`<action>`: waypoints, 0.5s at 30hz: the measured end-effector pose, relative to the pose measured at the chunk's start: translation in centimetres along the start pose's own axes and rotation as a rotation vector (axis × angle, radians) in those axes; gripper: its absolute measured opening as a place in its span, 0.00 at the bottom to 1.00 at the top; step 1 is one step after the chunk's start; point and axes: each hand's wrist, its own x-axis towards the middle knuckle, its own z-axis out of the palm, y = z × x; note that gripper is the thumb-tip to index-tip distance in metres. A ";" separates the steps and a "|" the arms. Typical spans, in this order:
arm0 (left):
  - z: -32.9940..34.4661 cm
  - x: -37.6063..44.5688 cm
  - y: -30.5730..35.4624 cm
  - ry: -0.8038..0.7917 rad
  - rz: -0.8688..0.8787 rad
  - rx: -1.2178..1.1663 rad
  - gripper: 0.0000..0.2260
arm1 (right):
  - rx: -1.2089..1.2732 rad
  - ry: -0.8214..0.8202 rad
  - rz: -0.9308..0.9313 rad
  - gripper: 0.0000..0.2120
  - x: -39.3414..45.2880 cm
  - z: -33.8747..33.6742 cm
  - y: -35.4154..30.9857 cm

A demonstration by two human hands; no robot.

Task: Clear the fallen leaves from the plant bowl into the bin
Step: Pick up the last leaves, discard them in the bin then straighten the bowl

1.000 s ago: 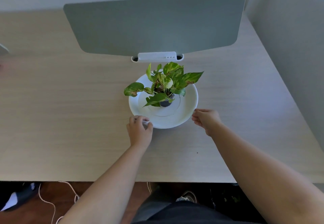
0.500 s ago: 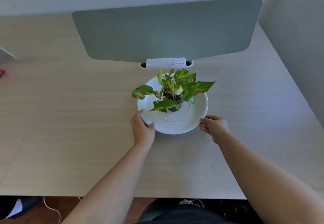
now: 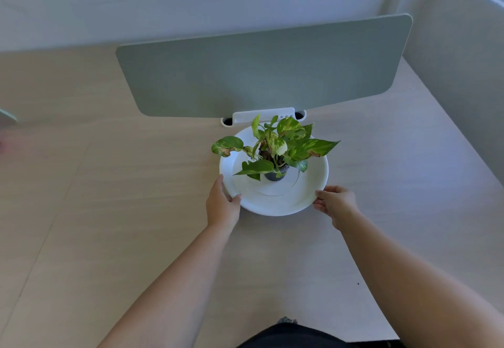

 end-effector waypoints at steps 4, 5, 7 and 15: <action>-0.3 1.4 -0.3 -0.031 0.020 0.051 0.32 | 0.037 0.019 0.009 0.04 0.5 1.0 -0.4; -0.3 1.5 -0.3 -0.036 0.022 0.057 0.32 | 0.045 0.021 0.010 0.04 0.6 1.1 -0.5; -0.5 1.8 -0.3 -0.047 0.042 0.057 0.31 | 0.049 0.023 0.009 0.04 1.1 1.5 -0.7; -0.5 2.9 0.4 -0.060 0.080 0.060 0.28 | 0.062 -0.004 0.002 0.05 2.7 2.7 -2.2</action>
